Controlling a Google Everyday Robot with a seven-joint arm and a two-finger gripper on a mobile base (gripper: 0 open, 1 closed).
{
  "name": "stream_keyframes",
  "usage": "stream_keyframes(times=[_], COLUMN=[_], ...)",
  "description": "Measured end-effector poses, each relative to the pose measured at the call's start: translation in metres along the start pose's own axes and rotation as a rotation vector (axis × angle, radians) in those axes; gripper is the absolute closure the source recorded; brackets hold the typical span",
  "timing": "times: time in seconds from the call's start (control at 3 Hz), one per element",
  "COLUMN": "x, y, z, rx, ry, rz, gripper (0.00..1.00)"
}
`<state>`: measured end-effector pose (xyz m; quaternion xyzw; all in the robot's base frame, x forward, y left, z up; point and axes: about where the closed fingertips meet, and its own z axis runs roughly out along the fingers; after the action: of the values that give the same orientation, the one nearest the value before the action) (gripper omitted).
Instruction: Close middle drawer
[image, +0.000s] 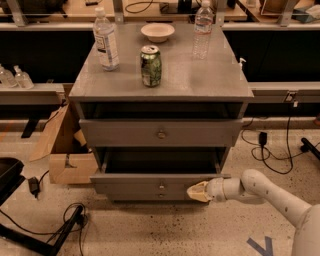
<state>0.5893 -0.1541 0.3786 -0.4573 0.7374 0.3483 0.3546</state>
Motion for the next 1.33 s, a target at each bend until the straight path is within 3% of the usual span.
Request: stream_keyframes(times=[0.33, 0.67, 1.0, 1.33], x=[0.0, -0.008, -0.007, -0.016], y=[0.0, -0.02, -0.017, -0.04], z=[0.0, -0.001, -0.002, -0.004], rx=[0.0, 0.008, 0.008, 0.022], ry=[0.0, -0.007, -0.007, -0.015], rz=[0.0, -0.002, -0.002, -0.002], gripper=[1.0, 1.0, 1.0, 1.0])
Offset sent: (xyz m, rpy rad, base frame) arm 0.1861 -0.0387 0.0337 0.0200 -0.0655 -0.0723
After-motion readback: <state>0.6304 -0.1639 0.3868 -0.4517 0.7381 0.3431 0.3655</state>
